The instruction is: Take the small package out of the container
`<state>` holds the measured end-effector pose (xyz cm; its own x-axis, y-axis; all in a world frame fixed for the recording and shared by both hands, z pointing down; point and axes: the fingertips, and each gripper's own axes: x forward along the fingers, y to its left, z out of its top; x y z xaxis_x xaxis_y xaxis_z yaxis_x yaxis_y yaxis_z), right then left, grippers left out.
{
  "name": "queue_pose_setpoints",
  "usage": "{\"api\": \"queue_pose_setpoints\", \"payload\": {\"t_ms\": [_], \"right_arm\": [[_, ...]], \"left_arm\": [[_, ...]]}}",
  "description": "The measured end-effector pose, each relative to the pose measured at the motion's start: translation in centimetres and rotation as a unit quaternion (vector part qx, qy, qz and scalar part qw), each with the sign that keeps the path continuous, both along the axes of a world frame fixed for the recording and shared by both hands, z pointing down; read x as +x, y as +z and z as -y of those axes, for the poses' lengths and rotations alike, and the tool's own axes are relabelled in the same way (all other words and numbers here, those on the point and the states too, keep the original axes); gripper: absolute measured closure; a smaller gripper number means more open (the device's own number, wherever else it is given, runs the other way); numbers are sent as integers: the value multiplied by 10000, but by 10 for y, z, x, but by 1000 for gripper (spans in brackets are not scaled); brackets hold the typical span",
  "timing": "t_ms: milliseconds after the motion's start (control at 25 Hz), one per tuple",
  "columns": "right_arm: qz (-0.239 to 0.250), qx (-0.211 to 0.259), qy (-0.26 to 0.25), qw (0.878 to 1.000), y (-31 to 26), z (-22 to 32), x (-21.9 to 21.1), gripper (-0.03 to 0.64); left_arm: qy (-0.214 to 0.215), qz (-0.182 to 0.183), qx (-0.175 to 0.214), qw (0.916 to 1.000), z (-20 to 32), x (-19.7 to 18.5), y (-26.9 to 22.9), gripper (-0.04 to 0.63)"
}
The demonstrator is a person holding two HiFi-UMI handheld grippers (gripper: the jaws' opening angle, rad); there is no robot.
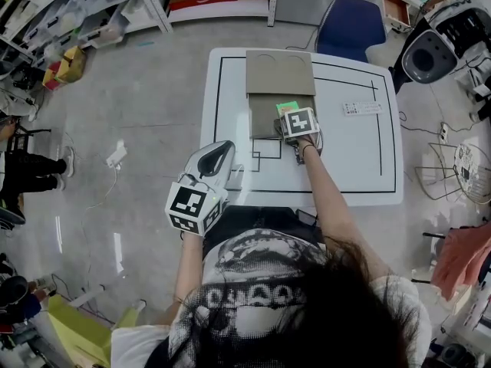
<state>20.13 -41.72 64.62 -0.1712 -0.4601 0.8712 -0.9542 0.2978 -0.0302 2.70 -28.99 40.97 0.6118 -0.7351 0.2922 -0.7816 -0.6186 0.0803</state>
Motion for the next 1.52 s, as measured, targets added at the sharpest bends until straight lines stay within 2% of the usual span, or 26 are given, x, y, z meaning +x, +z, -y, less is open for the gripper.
{"api": "queue_pose_setpoints", "payload": {"t_ms": [120,440,920,1280,1520], "right_arm": [[322,205,-66,9992,-11,-2,-5,218],[787,817,-336,9930,-53,-18,-6,219],[1655,1662,-650,9699,-143,-73,-3,220],[1934,1818,-843,9604,-165,-129,21,219],[2162,1739,-977,9557,-165,-158,32,221]], "left_arm": [[-11,12,-6,10000,-3,1,-3,595],[17,28,-3,10000,-10,10,-2,595],[111,22,-2,9999,-25,39,-4,595],[26,-284,30,9996,-48,78,-4,595],[-43,-257,-48,9997,-72,100,6,595]]}}
